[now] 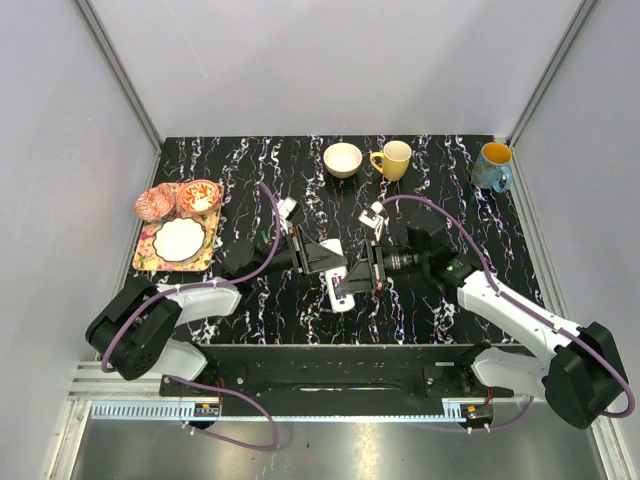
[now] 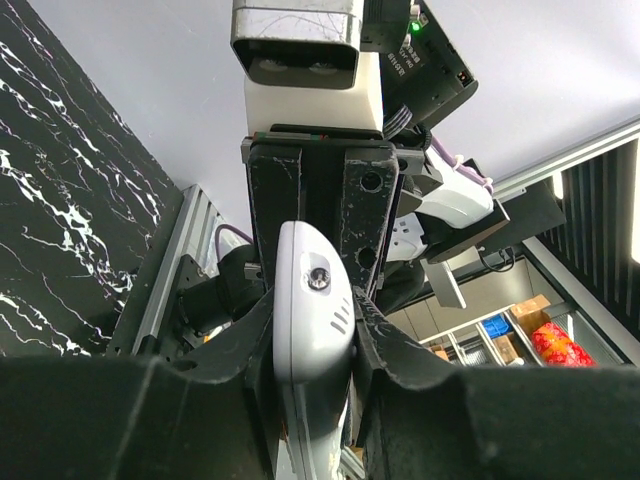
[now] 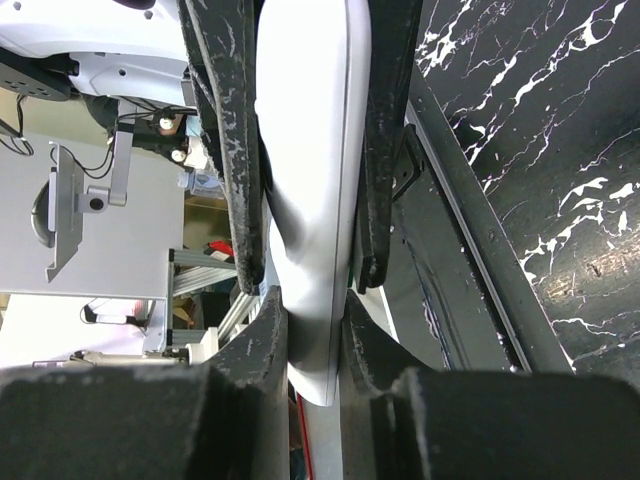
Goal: Load the batteries into the remote control
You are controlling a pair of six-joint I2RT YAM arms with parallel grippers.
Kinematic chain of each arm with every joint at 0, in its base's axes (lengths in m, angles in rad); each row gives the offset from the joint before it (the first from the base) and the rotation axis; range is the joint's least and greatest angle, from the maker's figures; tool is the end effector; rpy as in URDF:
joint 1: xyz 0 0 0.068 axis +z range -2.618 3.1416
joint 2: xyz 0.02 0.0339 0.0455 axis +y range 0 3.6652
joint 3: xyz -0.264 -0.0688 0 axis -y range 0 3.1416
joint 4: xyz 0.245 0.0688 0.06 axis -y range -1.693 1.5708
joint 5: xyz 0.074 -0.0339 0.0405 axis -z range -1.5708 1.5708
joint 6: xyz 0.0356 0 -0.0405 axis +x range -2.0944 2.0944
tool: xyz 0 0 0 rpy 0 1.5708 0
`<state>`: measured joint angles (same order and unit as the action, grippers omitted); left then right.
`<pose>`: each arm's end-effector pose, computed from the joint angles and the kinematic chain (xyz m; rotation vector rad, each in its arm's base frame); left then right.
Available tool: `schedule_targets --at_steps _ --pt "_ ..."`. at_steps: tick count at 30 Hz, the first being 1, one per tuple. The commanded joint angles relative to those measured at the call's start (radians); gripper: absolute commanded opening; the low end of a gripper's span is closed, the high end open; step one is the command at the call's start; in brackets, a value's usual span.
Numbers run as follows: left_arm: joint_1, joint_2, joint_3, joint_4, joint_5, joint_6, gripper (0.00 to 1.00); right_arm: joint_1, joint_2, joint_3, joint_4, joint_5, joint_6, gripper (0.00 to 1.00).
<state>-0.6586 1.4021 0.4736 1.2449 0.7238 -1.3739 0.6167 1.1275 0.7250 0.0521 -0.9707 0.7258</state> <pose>0.1961 -0.1815 0.2448 0.2110 1.6976 -2.0808 0.1821 0.1651 0.2789 -0.6500 2.1106 1.7569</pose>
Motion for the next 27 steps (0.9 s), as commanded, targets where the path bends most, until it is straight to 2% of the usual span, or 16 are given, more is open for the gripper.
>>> schedule_targets --at_steps 1,2,5,7,8,9,11,13,17,20,25,27 --pt "-0.003 -0.032 0.037 0.056 0.051 0.035 0.03 -0.006 0.015 0.051 -0.008 -0.022 -0.017 0.00" --pt "-0.003 -0.034 0.034 0.056 0.051 0.036 0.00 -0.008 0.018 0.057 -0.008 -0.020 -0.017 0.00" --pt "-0.004 -0.038 0.030 0.053 0.042 0.039 0.00 -0.006 0.028 0.070 -0.012 -0.023 -0.022 0.00" --pt "-0.004 -0.060 0.020 0.012 0.017 0.059 0.00 -0.008 0.026 0.085 -0.046 -0.008 -0.034 0.35" --pt "-0.001 -0.072 0.016 -0.016 0.002 0.073 0.00 -0.008 0.026 0.103 -0.087 0.000 -0.054 0.47" --pt "0.001 -0.087 0.008 -0.080 -0.036 0.105 0.00 -0.006 0.022 0.111 -0.130 0.025 -0.066 0.54" --pt "0.008 -0.130 -0.006 -0.131 -0.073 0.133 0.00 -0.008 0.006 0.128 -0.161 0.047 -0.089 0.79" --pt "0.023 -0.156 -0.010 -0.202 -0.122 0.159 0.00 -0.008 -0.005 0.142 -0.216 0.076 -0.106 0.91" --pt "0.060 -0.201 -0.021 -0.277 -0.181 0.168 0.00 -0.009 -0.029 0.175 -0.294 0.127 -0.149 0.99" --pt "0.114 -0.236 -0.061 -0.289 -0.216 0.148 0.00 -0.011 -0.064 0.197 -0.362 0.228 -0.193 1.00" --pt "0.267 -0.333 -0.176 -0.249 -0.224 0.067 0.00 -0.011 -0.142 0.154 -0.417 0.656 -0.184 0.99" --pt "0.322 -0.363 -0.197 -0.248 -0.218 0.053 0.00 -0.011 -0.132 0.119 -0.413 0.768 -0.190 0.92"
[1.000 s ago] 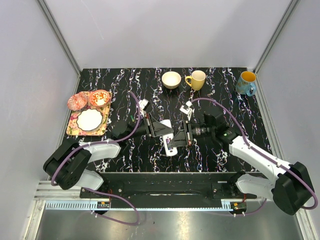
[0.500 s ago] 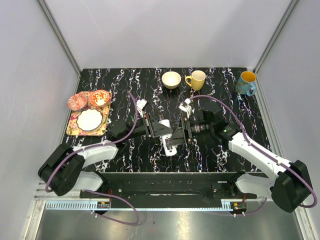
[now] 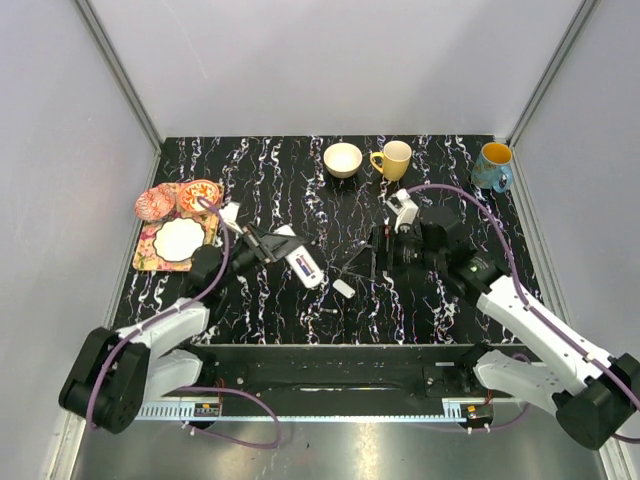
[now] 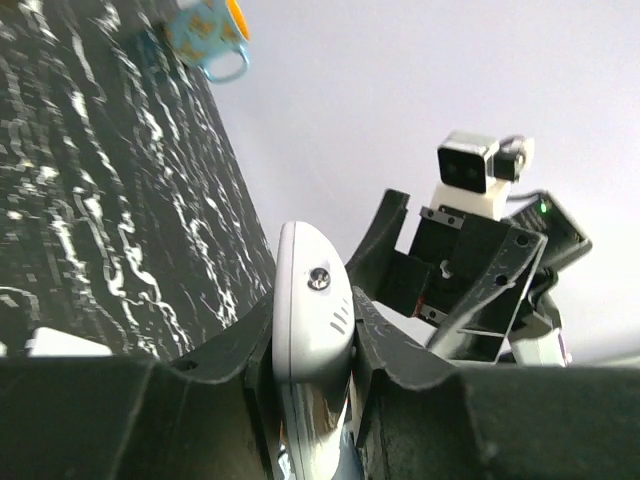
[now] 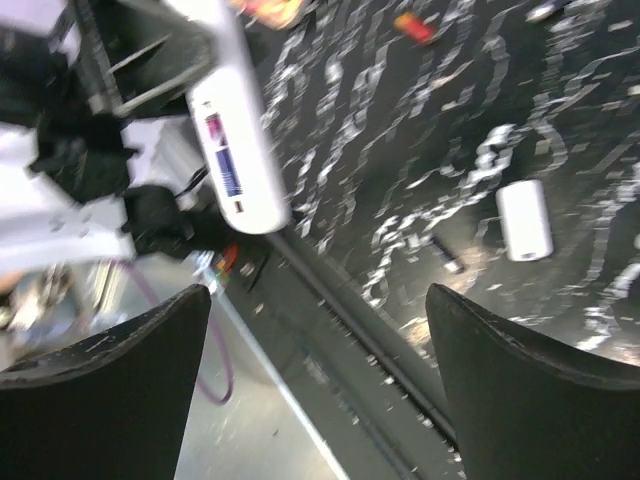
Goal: Load the batteries into the remote control
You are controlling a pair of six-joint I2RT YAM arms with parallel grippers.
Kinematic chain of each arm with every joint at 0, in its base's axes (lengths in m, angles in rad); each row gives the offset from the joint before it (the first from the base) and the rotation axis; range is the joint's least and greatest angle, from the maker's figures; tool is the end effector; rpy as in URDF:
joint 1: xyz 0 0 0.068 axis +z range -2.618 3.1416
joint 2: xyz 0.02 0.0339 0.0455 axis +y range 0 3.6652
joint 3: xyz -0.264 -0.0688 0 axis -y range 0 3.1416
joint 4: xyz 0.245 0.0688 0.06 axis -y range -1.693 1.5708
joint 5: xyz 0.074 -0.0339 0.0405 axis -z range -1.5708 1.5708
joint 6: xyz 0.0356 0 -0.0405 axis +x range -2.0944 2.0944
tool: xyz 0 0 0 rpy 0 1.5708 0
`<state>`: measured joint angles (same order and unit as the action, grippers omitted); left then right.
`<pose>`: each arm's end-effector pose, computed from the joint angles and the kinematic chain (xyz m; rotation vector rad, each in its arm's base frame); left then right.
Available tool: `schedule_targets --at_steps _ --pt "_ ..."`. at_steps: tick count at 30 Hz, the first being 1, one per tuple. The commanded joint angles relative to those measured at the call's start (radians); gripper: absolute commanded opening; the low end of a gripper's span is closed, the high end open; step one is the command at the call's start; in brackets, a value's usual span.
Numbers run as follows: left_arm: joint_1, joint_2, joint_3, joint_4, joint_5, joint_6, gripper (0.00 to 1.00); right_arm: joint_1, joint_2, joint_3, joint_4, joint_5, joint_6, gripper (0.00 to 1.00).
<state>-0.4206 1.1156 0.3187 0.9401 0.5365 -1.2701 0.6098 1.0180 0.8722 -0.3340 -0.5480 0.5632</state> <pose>0.1949 -0.1071 0.2323 -0.2007 1.7007 -1.7077 0.1739 0.1441 0.3138 -0.4260 2.1884 1.2527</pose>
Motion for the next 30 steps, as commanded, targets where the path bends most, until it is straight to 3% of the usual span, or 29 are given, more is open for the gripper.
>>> schedule_targets --at_steps 1,3,10,14,16,22,30 --pt "0.098 -0.103 -0.059 0.052 -0.029 -0.054 0.00 -0.004 0.023 -0.033 -0.039 0.358 -0.034 0.90" --pt "0.132 -0.132 -0.072 0.036 -0.015 -0.060 0.00 0.004 0.083 -0.027 -0.072 0.346 -0.077 0.85" --pt "0.184 -0.276 -0.142 -0.020 0.014 -0.058 0.00 0.227 0.269 0.001 -0.074 0.476 -0.196 0.74" --pt "0.187 -0.304 -0.182 0.043 0.031 -0.101 0.00 0.264 0.329 0.013 -0.024 0.464 -0.221 0.58" --pt "0.187 -0.318 -0.188 0.054 0.040 -0.109 0.00 0.280 0.349 0.016 -0.002 0.458 -0.227 0.56" --pt "0.187 -0.336 -0.211 0.060 0.045 -0.120 0.00 0.378 0.458 0.060 0.029 0.536 -0.212 0.62" --pt "0.186 -0.339 -0.225 0.083 0.062 -0.132 0.00 0.395 0.594 0.122 0.035 0.542 -0.286 0.66"
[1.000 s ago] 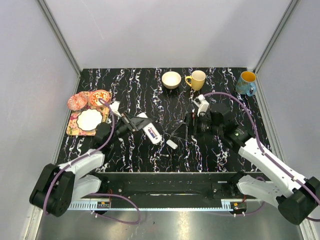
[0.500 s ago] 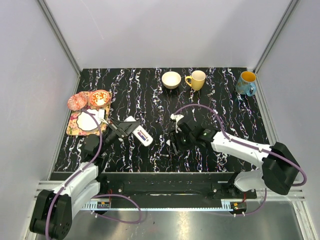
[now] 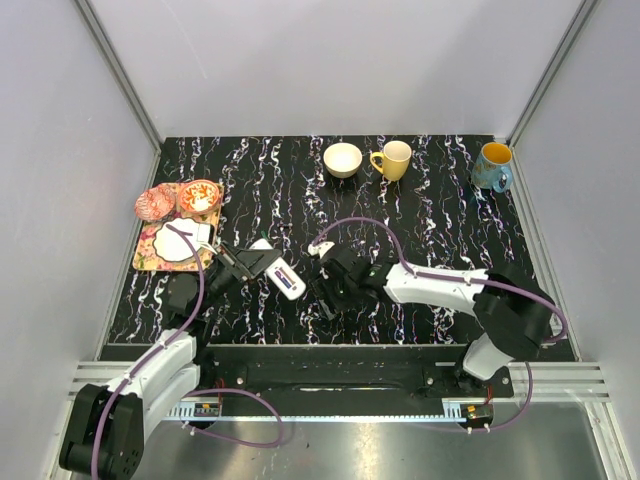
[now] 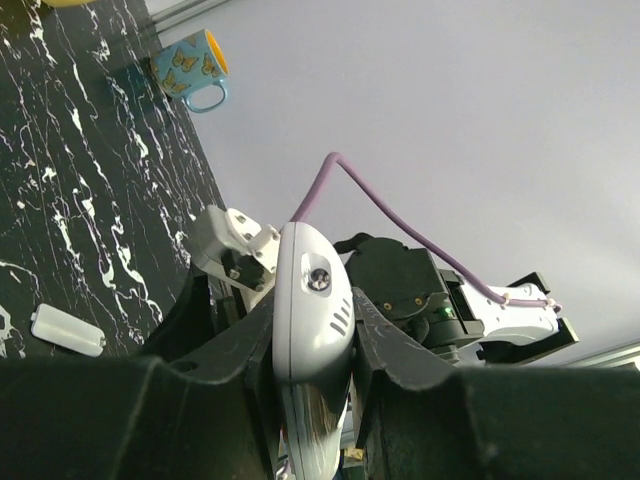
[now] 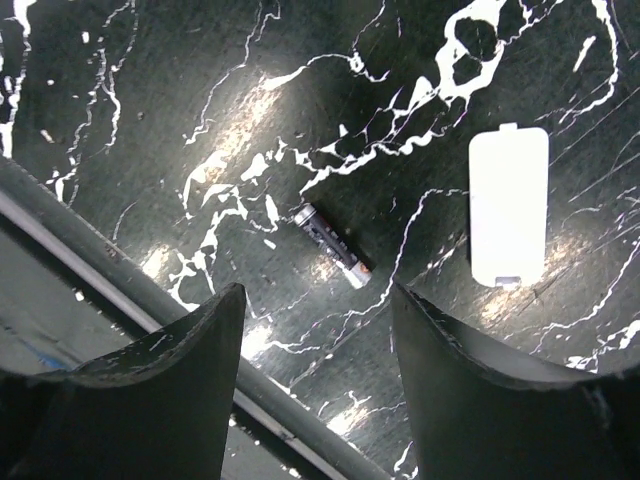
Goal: Load the batteries into the remote control
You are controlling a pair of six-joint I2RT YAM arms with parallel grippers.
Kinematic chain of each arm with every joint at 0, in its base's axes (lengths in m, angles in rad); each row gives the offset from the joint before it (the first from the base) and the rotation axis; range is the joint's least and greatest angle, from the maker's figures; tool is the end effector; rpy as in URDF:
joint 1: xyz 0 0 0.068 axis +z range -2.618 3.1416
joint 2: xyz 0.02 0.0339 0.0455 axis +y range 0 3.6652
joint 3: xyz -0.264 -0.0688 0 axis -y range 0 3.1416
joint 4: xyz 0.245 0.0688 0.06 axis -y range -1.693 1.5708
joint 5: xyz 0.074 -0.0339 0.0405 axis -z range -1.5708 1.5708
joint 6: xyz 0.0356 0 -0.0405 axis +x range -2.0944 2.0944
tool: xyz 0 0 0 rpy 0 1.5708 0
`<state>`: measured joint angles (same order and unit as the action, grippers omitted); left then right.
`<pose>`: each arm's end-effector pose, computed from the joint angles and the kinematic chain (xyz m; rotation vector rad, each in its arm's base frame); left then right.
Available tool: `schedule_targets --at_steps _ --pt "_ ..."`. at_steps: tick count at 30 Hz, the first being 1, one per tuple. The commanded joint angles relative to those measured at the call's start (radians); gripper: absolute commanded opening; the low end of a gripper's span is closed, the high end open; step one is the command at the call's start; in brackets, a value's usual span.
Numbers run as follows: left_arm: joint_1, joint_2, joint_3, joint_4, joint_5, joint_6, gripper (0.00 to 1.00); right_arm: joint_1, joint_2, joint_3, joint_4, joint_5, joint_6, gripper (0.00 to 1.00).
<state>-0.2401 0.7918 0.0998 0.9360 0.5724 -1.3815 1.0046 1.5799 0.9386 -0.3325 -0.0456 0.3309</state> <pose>0.1531 -0.0573 0.2163 -0.3346 1.5655 -1.6931 0.1683 0.2677 0.1884 -0.8922 2.4916 0.5516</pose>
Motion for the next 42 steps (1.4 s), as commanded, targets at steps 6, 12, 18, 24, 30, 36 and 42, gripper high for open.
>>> schedule_targets --at_steps 6,12,18,24,30,36,42 --pt "0.007 -0.009 -0.009 0.104 0.032 -0.027 0.00 0.000 0.078 0.057 0.043 0.079 -0.081 0.65" --pt "0.005 -0.008 -0.012 0.118 0.043 -0.036 0.00 0.002 0.101 0.026 0.082 0.052 -0.069 0.63" --pt "0.007 0.000 -0.009 0.115 0.040 -0.030 0.00 0.002 0.107 0.011 0.072 0.076 -0.073 0.58" --pt "0.005 0.004 -0.005 0.112 0.043 -0.027 0.00 0.002 0.107 0.000 0.061 0.090 -0.076 0.53" --pt "0.007 -0.002 -0.011 0.110 0.043 -0.027 0.00 0.011 0.117 0.002 0.033 0.124 -0.079 0.48" --pt "0.007 -0.008 -0.022 0.110 0.038 -0.028 0.00 0.032 0.140 0.014 0.027 0.127 -0.070 0.39" --pt "0.005 -0.009 -0.025 0.109 0.038 -0.027 0.00 0.055 0.183 0.045 0.024 0.135 -0.059 0.35"
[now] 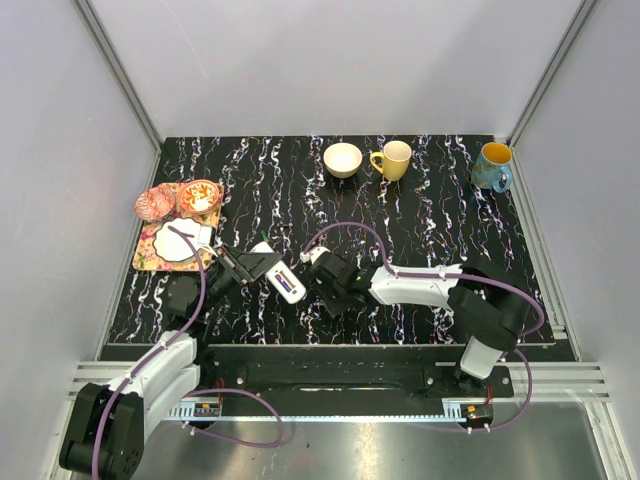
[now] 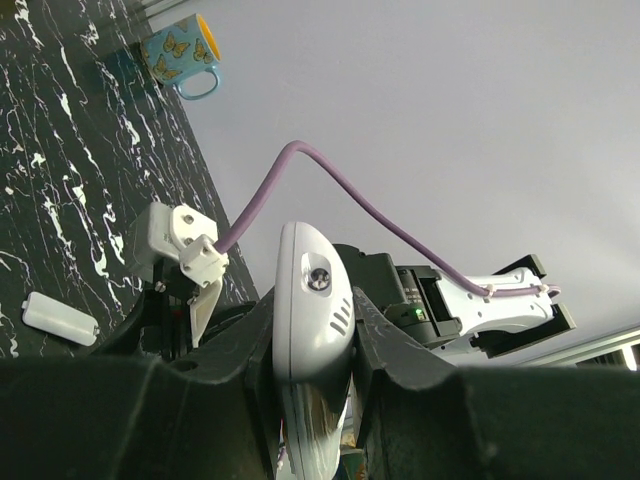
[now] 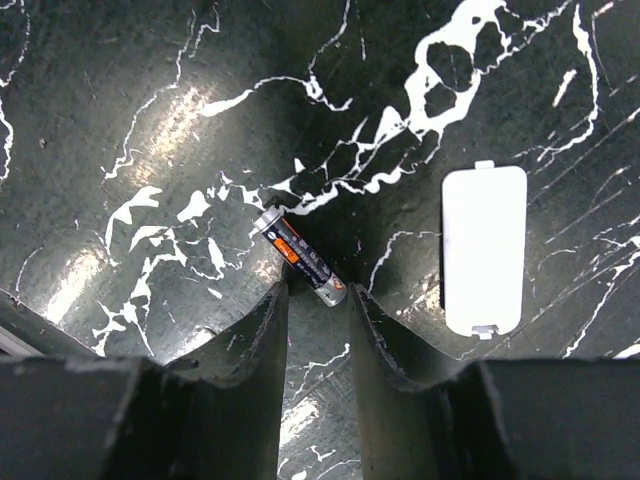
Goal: Load the batteries into the remote control
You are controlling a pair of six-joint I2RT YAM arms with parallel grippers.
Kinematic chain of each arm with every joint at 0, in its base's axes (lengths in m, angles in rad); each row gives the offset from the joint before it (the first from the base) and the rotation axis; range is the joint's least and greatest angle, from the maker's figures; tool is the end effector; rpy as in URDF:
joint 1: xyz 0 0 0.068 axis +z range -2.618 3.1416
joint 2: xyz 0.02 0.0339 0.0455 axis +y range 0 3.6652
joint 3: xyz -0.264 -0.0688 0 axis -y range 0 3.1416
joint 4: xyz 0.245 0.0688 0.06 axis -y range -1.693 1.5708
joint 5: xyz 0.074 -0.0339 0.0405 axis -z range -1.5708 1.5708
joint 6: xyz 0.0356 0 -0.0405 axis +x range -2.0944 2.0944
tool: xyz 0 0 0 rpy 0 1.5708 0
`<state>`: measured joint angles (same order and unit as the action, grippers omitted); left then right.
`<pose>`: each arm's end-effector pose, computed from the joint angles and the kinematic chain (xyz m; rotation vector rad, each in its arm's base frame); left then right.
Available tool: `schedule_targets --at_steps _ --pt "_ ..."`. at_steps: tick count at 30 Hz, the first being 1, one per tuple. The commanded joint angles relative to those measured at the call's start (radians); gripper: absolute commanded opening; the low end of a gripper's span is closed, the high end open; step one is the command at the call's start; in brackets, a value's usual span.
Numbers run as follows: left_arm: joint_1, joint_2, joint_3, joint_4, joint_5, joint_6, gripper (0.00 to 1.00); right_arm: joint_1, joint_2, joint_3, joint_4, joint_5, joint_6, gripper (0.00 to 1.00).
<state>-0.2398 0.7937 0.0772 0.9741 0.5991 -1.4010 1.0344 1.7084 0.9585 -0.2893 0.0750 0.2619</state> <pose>0.1497 -0.0573 0.2124 -0.3172 1.5695 -1.7236 0.1719 0.2839 0.1575 -0.9737 2.4661 0.3564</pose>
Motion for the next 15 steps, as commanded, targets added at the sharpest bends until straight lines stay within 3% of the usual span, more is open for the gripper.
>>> schedule_targets --at_steps 1,9,13,15 --pt "0.007 -0.013 -0.001 0.071 0.013 -0.007 0.00 0.026 0.062 0.028 -0.019 0.012 0.013 0.34" --pt "0.007 -0.016 -0.005 0.069 0.011 -0.007 0.00 0.027 0.089 0.065 -0.047 0.043 0.020 0.04" --pt "0.007 -0.016 -0.001 0.069 0.011 -0.006 0.00 0.029 0.073 0.059 -0.050 0.054 0.025 0.01" --pt "0.007 -0.016 -0.001 0.071 0.011 -0.006 0.00 0.029 0.057 0.056 -0.048 0.052 0.026 0.11"
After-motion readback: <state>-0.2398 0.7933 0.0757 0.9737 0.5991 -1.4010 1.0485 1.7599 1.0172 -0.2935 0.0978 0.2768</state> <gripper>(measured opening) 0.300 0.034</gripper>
